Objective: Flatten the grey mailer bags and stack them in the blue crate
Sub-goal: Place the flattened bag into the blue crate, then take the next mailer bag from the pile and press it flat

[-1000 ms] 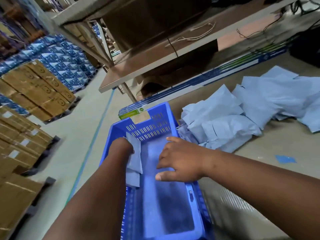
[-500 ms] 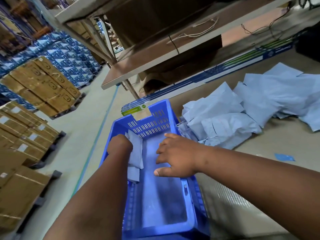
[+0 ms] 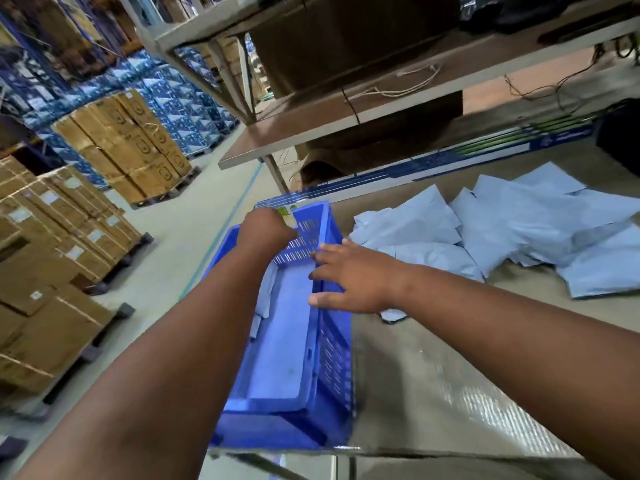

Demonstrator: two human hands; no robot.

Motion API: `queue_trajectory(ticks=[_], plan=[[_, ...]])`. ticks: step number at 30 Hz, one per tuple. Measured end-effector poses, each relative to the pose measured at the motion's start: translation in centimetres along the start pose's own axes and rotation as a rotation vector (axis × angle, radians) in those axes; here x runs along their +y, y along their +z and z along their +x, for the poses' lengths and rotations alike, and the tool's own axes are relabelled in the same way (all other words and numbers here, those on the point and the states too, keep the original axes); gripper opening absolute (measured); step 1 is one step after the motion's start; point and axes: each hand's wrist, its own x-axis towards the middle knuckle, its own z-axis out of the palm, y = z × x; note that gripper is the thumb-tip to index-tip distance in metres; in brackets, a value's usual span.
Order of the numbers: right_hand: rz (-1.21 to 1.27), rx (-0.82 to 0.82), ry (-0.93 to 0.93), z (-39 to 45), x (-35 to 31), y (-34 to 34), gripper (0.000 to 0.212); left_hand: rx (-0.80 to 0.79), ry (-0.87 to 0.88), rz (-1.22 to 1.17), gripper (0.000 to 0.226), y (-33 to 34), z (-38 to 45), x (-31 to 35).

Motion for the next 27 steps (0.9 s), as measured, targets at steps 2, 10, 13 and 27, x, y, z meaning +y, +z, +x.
queue_trajectory(ticks=[2, 10, 13, 27], plan=[[-0.003, 0.031, 0.020, -1.5, 1.9, -1.4, 0.090, 0.042, 0.040, -0.036, 0.033, -1.3, -0.6, 3.5], [-0.043, 0.072, 0.190, -9.9, 8.4, -5.4, 0.079, -0.061, 0.304, 0.036, 0.025, -1.7, -4.9, 19.4], [-0.030, 0.046, 0.256, -13.6, 10.5, -5.0, 0.069, -0.122, 0.336, 0.025, 0.030, 0.4, -6.6, 23.2], [-0.154, -0.141, 0.667, -29.9, 19.9, 4.1, 0.060, -0.380, 0.754, -0.128, 0.026, 14.6, -14.6, 32.8]])
